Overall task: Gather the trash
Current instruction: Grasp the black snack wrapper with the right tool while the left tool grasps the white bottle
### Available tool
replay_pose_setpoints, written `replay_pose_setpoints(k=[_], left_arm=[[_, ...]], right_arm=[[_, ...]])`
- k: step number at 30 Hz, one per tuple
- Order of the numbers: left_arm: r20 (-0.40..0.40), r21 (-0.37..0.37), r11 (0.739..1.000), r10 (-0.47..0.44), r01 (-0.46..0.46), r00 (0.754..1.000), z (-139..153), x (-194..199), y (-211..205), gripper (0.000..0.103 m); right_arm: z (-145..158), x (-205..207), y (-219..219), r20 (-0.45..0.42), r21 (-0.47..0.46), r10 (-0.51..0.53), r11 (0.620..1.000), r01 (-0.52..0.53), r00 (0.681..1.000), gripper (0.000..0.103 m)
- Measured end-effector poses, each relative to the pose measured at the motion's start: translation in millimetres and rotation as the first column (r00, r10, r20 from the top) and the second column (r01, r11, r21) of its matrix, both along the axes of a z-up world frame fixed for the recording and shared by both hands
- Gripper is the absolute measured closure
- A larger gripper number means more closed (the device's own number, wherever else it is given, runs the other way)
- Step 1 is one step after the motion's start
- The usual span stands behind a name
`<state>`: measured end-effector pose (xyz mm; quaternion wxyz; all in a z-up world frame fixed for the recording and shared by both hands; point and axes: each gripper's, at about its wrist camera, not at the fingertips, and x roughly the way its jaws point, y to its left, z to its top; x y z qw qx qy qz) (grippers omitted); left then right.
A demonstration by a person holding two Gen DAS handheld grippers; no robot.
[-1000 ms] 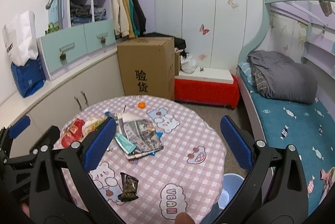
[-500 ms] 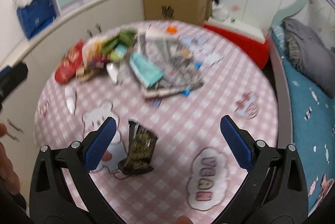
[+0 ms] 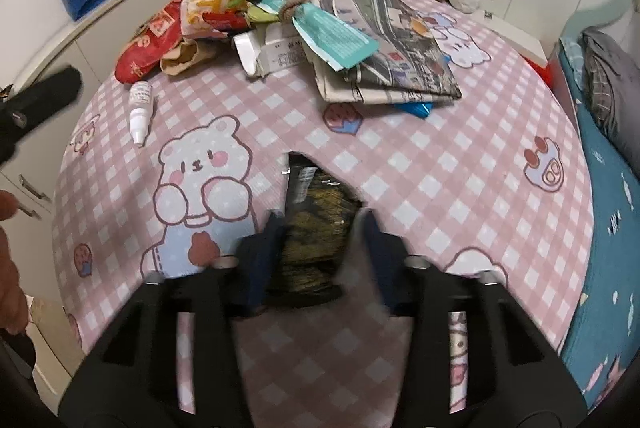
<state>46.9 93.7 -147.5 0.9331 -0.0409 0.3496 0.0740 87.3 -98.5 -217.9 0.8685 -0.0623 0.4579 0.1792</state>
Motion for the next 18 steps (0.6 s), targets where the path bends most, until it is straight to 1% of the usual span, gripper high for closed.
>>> replay_pose_setpoints(k=[1, 3, 8, 9, 10, 12, 13, 14, 16, 17, 18], left_arm=[[-0.01, -0.003, 1.0, 0.008, -0.008, 1.0, -3, 2, 2, 0.004], [-0.028, -0.006, 1.0, 0.028, -0.028, 0.999, -10, 8, 8, 0.004], [-0.075, 0.0, 0.999, 0.052, -0.053, 0.996, -29, 32, 17, 0.005], [-0.077, -0.011, 0.999, 0.05, -0.051, 0.996, -32, 36, 19, 0.01], [-0.086, -0.022, 0.999, 0.043, -0.046, 0.995, -35, 42, 21, 0.018], [-0.118, -0.023, 0.999, 0.039, -0.042, 0.992, -42, 53, 22, 0.028], [-0.135, -0.02, 0.999, 0.037, -0.04, 0.99, -46, 58, 22, 0.033], [-0.146, -0.02, 0.999, 0.034, -0.037, 0.989, -50, 61, 22, 0.035], [-0.185, -0.029, 0.999, 0.027, -0.033, 0.982, -61, 68, 22, 0.051], [-0.171, -0.017, 0.999, 0.027, -0.03, 0.985, -61, 67, 21, 0.057], [-0.173, -0.019, 1.0, 0.02, -0.024, 0.985, -61, 68, 19, 0.069]], right_arm=[[0, 1, -2, -0.002, 0.018, 0.0, 1.0, 0.0, 1.0, 0.072], [1, 4, -7, -0.002, 0.05, -0.008, 0.999, 0.008, 1.0, 0.075], [5, 13, -28, 0.011, 0.091, -0.054, 0.994, 0.053, 0.998, 0.077], [7, 14, -32, 0.015, 0.097, -0.06, 0.994, 0.059, 0.998, 0.077], [8, 13, -34, 0.017, 0.102, -0.063, 0.993, 0.061, 0.998, 0.077], [11, 15, -43, 0.022, 0.117, -0.079, 0.99, 0.075, 0.997, 0.077], [12, 14, -47, 0.022, 0.126, -0.084, 0.989, 0.081, 0.996, 0.077], [13, 14, -52, 0.021, 0.135, -0.091, 0.987, 0.087, 0.996, 0.077], [14, 16, -60, 0.024, 0.147, -0.109, 0.984, 0.105, 0.994, 0.077], [14, 17, -65, 0.024, 0.158, -0.12, 0.981, 0.114, 0.993, 0.077], [15, 17, -68, 0.025, 0.166, -0.126, 0.979, 0.121, 0.992, 0.077]])
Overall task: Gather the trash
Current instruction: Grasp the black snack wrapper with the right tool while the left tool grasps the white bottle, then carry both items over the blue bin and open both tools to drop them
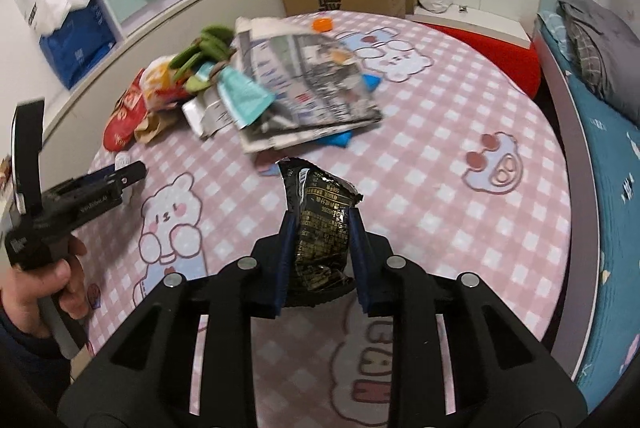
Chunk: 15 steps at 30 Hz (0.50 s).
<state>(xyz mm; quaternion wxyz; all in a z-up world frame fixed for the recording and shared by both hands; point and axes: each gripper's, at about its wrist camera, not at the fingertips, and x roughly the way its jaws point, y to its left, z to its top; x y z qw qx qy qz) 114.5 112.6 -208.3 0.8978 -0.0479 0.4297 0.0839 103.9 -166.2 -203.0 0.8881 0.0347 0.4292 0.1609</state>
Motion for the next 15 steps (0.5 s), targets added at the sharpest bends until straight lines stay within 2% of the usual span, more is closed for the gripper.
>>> replay_pose_setpoints(k=[1, 3, 10, 15], left_arm=[[0.004, -0.027, 1.0, -0.014, 0.014, 1.0, 1, 0, 0, 0.073], [0.018, -0.071, 0.997, -0.024, 0.025, 1.0, 5, -2, -2, 0.073], [0.106, -0.077, 0.989, -0.12, 0.129, 0.987, 36, -10, -38, 0.073], [0.161, -0.081, 0.963, -0.24, 0.255, 0.957, 64, -8, -96, 0.073]], right_arm=[[1, 0, -5, 0.004, 0.01, -0.009, 1.0, 0.009, 1.0, 0.077], [4, 0, -15, 0.01, 0.03, -0.026, 0.999, 0.026, 1.0, 0.077], [14, 0, -59, 0.04, 0.1, -0.095, 0.991, 0.09, 0.995, 0.077], [23, -4, -104, 0.063, 0.154, -0.168, 0.976, 0.157, 0.984, 0.077]])
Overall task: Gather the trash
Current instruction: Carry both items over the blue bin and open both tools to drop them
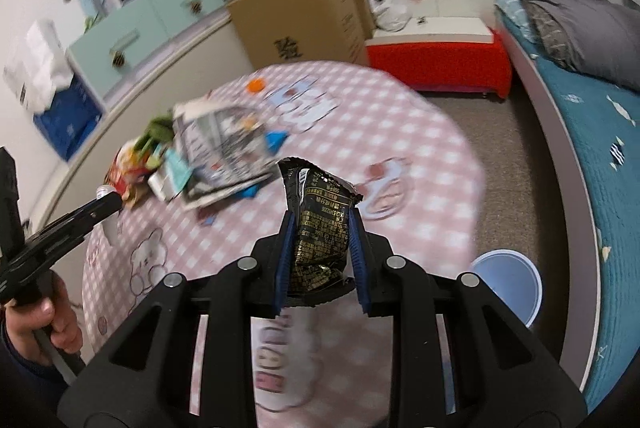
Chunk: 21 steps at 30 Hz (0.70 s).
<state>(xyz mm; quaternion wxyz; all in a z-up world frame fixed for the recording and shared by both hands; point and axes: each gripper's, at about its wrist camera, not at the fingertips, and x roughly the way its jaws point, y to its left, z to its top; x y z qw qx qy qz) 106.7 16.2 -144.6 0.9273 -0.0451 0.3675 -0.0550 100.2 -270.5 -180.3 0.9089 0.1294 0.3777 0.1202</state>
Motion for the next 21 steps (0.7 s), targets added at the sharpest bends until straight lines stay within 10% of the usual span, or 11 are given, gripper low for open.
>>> replay_pose_setpoints(k=[10, 21], left_arm=[[0.036, -0.042, 0.949, -0.312, 0.313, 0.949, 21, 20, -158, 0.077], [-0.096, -0.109, 0.856, -0.515, 0.506, 0.852, -26, 46, -297, 0.078]], right_arm=[[8, -20, -125, 0.033, 0.096, -0.211, 0.974, 0.207, 0.977, 0.077], [-47, -33, -242, -0.09, 0.155, -0.392, 0.903, 0.402, 0.916, 0.077]])
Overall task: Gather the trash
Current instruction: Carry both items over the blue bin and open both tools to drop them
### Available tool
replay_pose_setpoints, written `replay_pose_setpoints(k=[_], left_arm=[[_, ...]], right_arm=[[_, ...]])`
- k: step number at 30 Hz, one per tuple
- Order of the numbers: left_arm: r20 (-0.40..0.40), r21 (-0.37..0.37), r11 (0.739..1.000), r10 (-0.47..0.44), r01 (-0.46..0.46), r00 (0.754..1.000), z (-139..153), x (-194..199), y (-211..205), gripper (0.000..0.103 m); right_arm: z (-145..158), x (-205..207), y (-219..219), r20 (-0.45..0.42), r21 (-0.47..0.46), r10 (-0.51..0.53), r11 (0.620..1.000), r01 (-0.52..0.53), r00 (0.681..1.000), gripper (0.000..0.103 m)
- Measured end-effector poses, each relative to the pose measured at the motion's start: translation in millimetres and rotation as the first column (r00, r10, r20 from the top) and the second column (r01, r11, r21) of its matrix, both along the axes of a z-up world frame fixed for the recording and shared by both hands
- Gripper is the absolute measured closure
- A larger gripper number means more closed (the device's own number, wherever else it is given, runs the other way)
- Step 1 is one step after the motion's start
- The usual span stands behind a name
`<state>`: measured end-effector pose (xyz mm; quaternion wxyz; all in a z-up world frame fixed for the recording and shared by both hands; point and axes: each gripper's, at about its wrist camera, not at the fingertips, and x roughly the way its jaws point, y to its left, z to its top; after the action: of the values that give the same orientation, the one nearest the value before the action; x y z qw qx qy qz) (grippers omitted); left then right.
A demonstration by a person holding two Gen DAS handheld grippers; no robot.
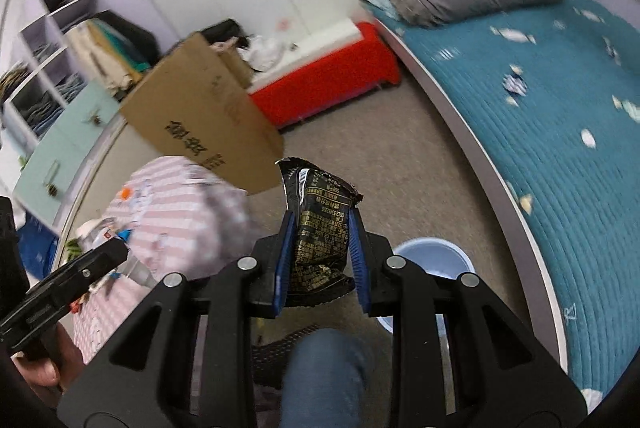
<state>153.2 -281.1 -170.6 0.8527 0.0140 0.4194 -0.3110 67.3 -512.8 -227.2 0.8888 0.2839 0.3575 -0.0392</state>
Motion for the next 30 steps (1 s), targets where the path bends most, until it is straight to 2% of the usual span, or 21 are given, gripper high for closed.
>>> replay_pose_setpoints(k=[3, 7, 13, 18, 20, 21, 22, 23, 25, 28, 30], left_arm=[[-0.069, 0.041, 0.998, -0.045, 0.048, 0.997, -29, 11, -39, 0.078], [-0.155, 0.134, 0.985, -0.084, 0.105, 0.984, -76, 25, -89, 0.08], [-0.258, 0.245, 0.955, -0.103, 0.168, 0.961, -136, 46, -134, 0.08], [-0.326, 0.296, 0.933, -0.101, 0.203, 0.94, -167, 59, -156, 0.079], [-0.356, 0.317, 0.922, -0.102, 0.223, 0.929, -177, 62, -167, 0.073], [-0.358, 0.338, 0.914, -0.097, 0.226, 0.929, -180, 63, -170, 0.057], [-0.351, 0.355, 0.908, -0.091, 0.223, 0.932, -179, 63, -167, 0.039], [-0.334, 0.375, 0.901, -0.088, 0.218, 0.938, -178, 63, -165, 0.033], [-0.308, 0.39, 0.896, -0.092, 0.214, 0.947, -175, 63, -165, 0.028], [-0.303, 0.398, 0.897, -0.072, 0.195, 0.95, -169, 65, -161, 0.027], [-0.285, 0.39, 0.904, -0.063, 0.176, 0.956, -164, 66, -156, 0.027]], right_arm=[[-36, 9, -23, -0.067, 0.058, -0.02, 0.998, 0.024, 0.998, 0.077], [-80, 24, -42, -0.149, 0.123, -0.029, 0.991, 0.047, 0.988, 0.077], [-136, 42, -62, -0.242, 0.203, -0.036, 0.975, 0.086, 0.97, 0.077], [-166, 52, -72, -0.29, 0.239, -0.03, 0.966, 0.103, 0.957, 0.076], [-174, 54, -74, -0.304, 0.256, -0.027, 0.961, 0.109, 0.952, 0.072], [-181, 56, -76, -0.323, 0.26, -0.032, 0.958, 0.121, 0.946, 0.067], [-184, 56, -77, -0.328, 0.27, -0.031, 0.955, 0.125, 0.944, 0.051], [-187, 56, -78, -0.328, 0.279, -0.033, 0.952, 0.13, 0.944, 0.041], [-189, 56, -81, -0.333, 0.279, -0.04, 0.95, 0.139, 0.942, 0.038], [-190, 52, -84, -0.343, 0.272, -0.061, 0.949, 0.162, 0.937, 0.017], [-185, 47, -85, -0.334, 0.265, -0.083, 0.948, 0.178, 0.939, 0.011]])
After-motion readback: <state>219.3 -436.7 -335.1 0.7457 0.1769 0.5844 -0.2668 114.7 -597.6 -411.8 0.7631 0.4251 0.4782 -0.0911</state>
